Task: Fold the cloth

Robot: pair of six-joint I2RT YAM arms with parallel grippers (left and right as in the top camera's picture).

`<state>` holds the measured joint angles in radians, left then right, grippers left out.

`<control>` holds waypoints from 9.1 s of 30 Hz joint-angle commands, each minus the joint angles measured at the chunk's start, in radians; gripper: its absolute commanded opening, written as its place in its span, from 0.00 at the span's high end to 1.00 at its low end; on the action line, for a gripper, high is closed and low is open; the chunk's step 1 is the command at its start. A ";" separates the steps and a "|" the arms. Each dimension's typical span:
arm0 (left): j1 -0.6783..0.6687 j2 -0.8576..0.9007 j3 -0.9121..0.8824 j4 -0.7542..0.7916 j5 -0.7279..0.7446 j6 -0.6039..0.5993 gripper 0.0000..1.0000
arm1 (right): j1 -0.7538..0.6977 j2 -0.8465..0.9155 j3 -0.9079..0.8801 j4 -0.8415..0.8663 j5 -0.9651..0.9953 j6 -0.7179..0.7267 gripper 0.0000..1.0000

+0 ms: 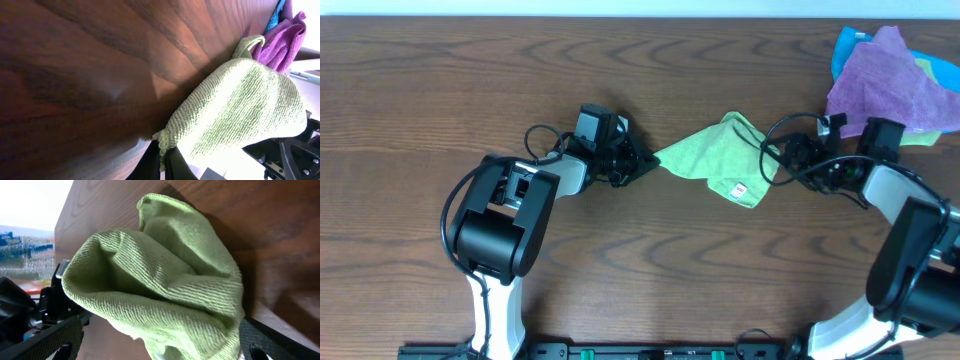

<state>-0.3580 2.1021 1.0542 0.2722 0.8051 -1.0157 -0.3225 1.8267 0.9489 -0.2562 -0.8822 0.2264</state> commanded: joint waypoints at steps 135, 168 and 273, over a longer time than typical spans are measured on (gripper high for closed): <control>0.105 0.022 -0.002 0.439 0.255 -0.231 0.94 | 0.474 -0.374 -0.285 0.585 0.664 0.637 0.98; 0.332 0.022 0.505 0.277 0.778 -0.180 0.94 | 0.460 -0.390 0.287 -0.178 0.456 0.158 0.98; -0.441 -0.432 0.003 -0.820 -0.913 0.410 0.45 | 0.623 -0.336 -0.224 -0.048 0.665 -0.068 0.99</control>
<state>-0.8192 1.6257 1.0645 -0.5636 -0.0875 -0.6262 0.3096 1.4460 0.7284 -0.3248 -0.1905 0.1959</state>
